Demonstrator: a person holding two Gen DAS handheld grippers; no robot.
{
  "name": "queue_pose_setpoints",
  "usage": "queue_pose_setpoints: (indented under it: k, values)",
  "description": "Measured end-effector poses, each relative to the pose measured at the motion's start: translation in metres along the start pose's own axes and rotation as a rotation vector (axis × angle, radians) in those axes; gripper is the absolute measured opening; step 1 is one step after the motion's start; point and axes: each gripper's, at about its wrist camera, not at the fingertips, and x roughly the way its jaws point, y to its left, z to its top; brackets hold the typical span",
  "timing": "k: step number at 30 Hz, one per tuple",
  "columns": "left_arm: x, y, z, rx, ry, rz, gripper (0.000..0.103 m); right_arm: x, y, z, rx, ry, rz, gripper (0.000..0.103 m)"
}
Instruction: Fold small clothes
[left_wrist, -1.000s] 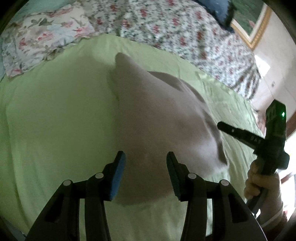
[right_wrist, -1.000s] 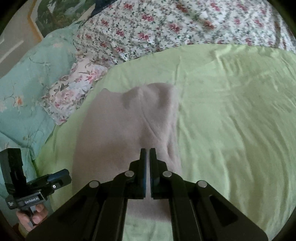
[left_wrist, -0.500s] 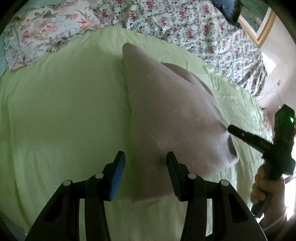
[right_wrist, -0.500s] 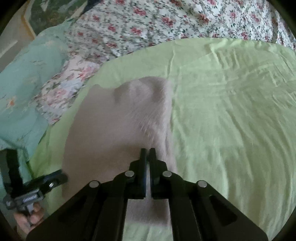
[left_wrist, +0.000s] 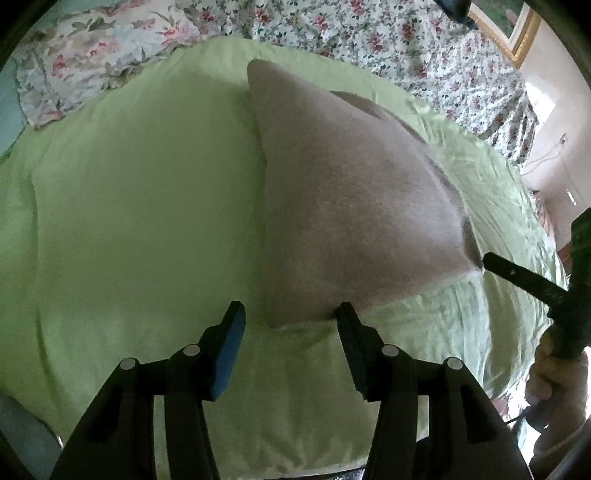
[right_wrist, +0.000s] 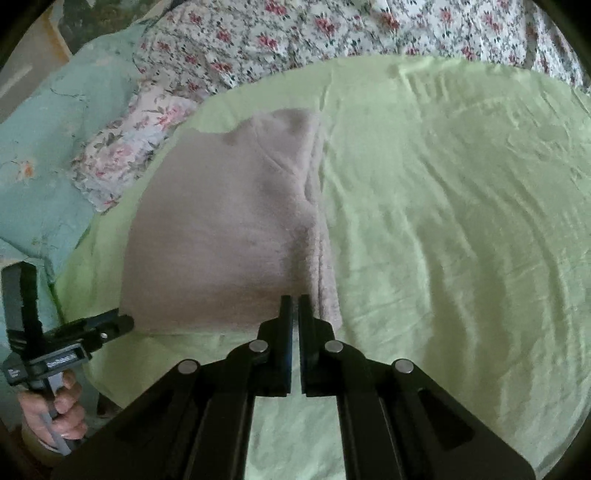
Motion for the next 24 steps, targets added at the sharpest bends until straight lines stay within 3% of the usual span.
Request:
queue_pose_setpoints:
  k: [2,7,8,10,11,12,22,24]
  values:
    - [-0.008,-0.002,-0.003,0.01,-0.006,-0.002,0.057,-0.011,0.003,-0.001,-0.002,-0.013,0.008,0.004]
    - [-0.025,-0.009,-0.017,0.048,-0.016,0.021,0.078,-0.03,0.013,-0.014,-0.017,-0.01,0.028,0.005]
    - [-0.03,-0.012,-0.022,0.065,-0.017,0.037,0.08,-0.033,0.014,-0.018,-0.022,-0.005,0.03,0.01]
    - [-0.036,-0.017,-0.03,0.087,-0.019,0.056,0.083,-0.04,0.018,-0.028,-0.034,0.005,0.031,0.032]
    - [-0.039,-0.019,-0.034,0.101,-0.017,0.068,0.083,-0.043,0.019,-0.032,-0.04,0.007,0.03,0.05]
    - [-0.042,-0.021,-0.039,0.116,-0.013,0.083,0.085,-0.047,0.021,-0.038,-0.051,0.01,0.027,0.057]
    - [-0.061,-0.024,-0.063,0.199,0.05,0.171,0.087,-0.07,0.03,-0.07,-0.136,0.084,0.005,0.077]
    - [-0.071,-0.025,-0.063,0.207,0.034,0.169,0.089,-0.083,0.033,-0.071,-0.141,0.068,0.027,0.089]
